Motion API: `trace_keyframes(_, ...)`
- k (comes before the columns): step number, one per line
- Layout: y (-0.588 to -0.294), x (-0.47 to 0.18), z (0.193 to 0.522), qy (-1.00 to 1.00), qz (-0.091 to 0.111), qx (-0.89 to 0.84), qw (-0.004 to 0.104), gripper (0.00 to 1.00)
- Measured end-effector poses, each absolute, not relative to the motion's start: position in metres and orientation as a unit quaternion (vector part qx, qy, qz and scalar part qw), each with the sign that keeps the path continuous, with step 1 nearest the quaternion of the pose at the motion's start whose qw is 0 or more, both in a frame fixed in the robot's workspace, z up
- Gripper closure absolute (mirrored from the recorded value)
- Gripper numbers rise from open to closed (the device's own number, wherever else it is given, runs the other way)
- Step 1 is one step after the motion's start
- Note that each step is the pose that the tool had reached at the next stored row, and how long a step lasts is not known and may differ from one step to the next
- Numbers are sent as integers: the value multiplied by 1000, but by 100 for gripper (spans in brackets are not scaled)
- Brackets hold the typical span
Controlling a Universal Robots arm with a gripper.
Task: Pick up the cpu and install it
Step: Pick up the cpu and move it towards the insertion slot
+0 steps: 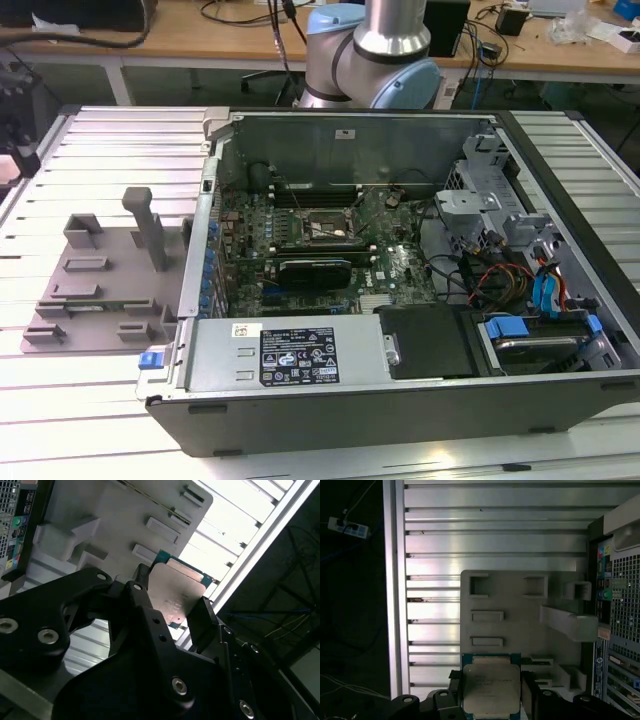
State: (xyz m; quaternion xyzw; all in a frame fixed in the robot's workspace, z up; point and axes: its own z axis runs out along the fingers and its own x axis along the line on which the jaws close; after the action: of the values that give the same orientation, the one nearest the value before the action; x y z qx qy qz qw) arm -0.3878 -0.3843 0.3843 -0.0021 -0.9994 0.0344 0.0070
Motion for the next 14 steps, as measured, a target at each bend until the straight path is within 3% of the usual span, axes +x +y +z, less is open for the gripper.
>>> trace_keyframes(14,-384,-369,388,-999,35,-2,7,45)
